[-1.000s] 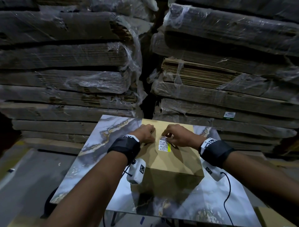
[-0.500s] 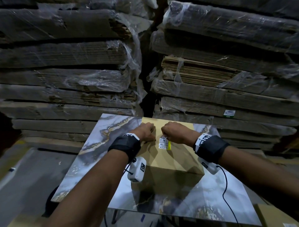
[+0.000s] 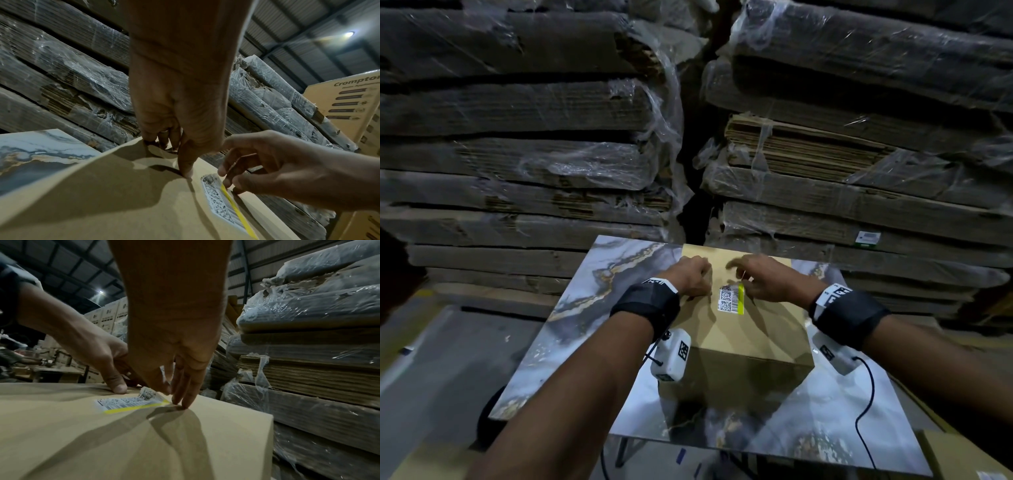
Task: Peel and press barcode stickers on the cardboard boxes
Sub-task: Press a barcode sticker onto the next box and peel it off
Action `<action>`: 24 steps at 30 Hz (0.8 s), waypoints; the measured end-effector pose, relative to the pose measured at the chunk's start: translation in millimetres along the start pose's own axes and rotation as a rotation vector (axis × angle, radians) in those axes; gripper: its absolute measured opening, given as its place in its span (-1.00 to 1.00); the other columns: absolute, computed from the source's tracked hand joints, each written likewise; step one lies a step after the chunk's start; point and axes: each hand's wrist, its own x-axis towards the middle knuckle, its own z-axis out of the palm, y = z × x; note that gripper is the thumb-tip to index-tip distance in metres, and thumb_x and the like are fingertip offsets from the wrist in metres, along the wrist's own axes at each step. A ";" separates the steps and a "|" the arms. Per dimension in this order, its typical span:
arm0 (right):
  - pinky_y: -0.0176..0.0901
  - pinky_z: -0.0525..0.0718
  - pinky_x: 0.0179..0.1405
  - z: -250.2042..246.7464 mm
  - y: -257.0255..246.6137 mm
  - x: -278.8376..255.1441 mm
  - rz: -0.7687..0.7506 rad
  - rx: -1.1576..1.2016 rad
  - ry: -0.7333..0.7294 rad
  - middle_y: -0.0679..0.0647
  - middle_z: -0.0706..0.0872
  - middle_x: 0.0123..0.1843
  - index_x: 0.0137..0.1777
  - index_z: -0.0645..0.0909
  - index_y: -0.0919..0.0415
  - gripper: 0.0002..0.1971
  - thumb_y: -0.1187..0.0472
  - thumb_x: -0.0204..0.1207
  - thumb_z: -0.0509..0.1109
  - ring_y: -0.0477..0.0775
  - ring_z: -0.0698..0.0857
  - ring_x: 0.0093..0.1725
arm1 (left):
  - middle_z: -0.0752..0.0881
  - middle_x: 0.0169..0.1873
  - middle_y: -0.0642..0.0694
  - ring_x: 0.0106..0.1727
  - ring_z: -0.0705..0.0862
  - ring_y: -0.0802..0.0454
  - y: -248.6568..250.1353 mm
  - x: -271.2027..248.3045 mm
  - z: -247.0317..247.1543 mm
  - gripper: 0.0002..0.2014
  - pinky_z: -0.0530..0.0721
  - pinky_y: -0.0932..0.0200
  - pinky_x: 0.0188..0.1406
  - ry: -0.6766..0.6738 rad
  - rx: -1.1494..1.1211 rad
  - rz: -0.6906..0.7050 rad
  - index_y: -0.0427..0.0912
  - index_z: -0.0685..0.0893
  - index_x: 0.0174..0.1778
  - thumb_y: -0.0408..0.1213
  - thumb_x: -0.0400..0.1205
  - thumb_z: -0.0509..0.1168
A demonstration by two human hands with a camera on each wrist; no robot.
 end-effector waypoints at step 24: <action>0.15 0.68 -0.08 -1.9 -14.0 10.3 0.174 -0.191 -0.151 0.32 0.74 0.01 -0.01 0.62 0.28 -0.84 0.25 0.68 0.23 0.40 0.70 -0.04 | 0.62 0.29 -0.21 0.37 0.58 -0.24 1.4 -0.9 -3.3 -0.56 0.59 0.06 0.26 -0.058 0.036 -0.036 -0.08 0.60 0.37 -0.17 0.54 0.39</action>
